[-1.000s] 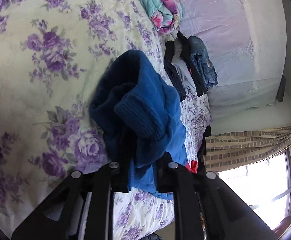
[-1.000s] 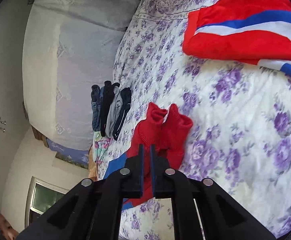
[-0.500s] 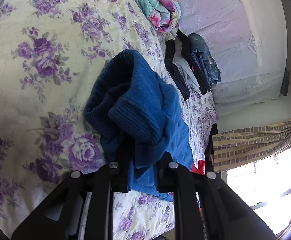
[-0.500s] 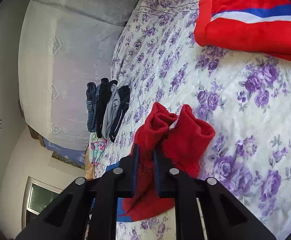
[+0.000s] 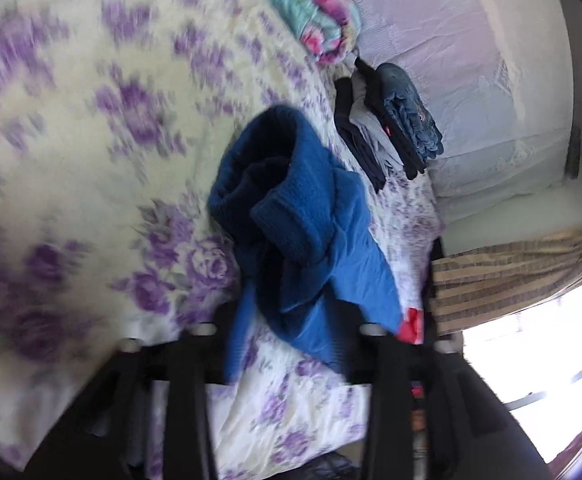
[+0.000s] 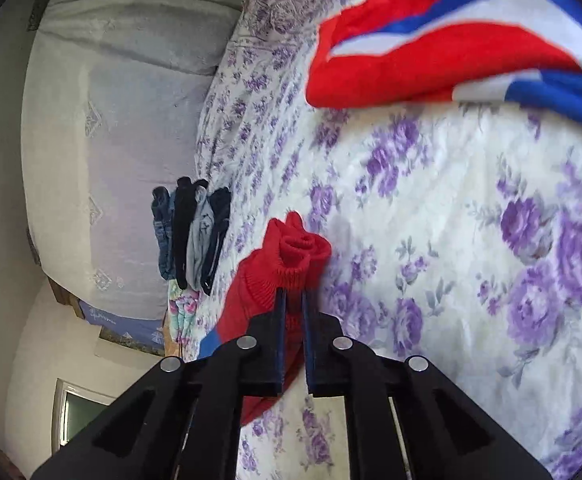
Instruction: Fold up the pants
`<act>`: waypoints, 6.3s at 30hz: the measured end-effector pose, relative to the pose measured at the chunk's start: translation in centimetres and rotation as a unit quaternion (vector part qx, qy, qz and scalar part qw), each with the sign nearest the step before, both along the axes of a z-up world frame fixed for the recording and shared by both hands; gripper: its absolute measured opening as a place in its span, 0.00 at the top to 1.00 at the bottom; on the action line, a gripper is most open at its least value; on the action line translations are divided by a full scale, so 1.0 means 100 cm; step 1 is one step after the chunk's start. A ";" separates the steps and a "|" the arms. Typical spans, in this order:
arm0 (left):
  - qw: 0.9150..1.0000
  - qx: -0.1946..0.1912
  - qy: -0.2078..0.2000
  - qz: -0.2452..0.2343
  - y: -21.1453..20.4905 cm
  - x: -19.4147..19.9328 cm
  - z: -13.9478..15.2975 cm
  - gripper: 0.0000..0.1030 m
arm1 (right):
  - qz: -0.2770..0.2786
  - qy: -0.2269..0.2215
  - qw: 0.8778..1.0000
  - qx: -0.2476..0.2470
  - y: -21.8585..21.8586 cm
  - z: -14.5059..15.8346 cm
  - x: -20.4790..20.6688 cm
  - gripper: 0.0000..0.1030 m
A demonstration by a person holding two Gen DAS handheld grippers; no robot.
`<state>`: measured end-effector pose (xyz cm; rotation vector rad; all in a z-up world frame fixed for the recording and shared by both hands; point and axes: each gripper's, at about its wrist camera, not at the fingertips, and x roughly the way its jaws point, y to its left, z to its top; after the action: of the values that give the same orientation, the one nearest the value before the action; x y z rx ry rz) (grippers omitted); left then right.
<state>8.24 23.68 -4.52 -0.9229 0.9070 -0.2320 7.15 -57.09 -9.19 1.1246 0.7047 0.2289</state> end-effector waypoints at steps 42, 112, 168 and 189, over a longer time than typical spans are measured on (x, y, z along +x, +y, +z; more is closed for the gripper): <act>0.924 0.355 -0.124 -0.066 -0.138 0.038 0.033 0.11 | 0.445 -0.057 0.862 -0.237 0.323 0.042 0.064 0.26; 0.919 0.255 -0.147 -0.261 -0.269 0.054 -0.022 0.04 | 0.475 -0.090 0.752 -0.449 0.429 0.066 0.251 0.46; 0.956 0.264 -0.122 0.045 -0.113 -0.021 -0.003 0.04 | -0.004 -0.013 0.999 -0.035 0.073 -0.011 0.035 0.14; 0.953 0.267 -0.140 0.038 -0.112 -0.026 -0.005 0.04 | -0.006 -0.109 0.952 -0.285 0.151 0.069 0.042 0.75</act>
<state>5.64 12.51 -5.05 -0.4057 0.6207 -0.0424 11.37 -42.02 -2.29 0.5398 0.5176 0.1227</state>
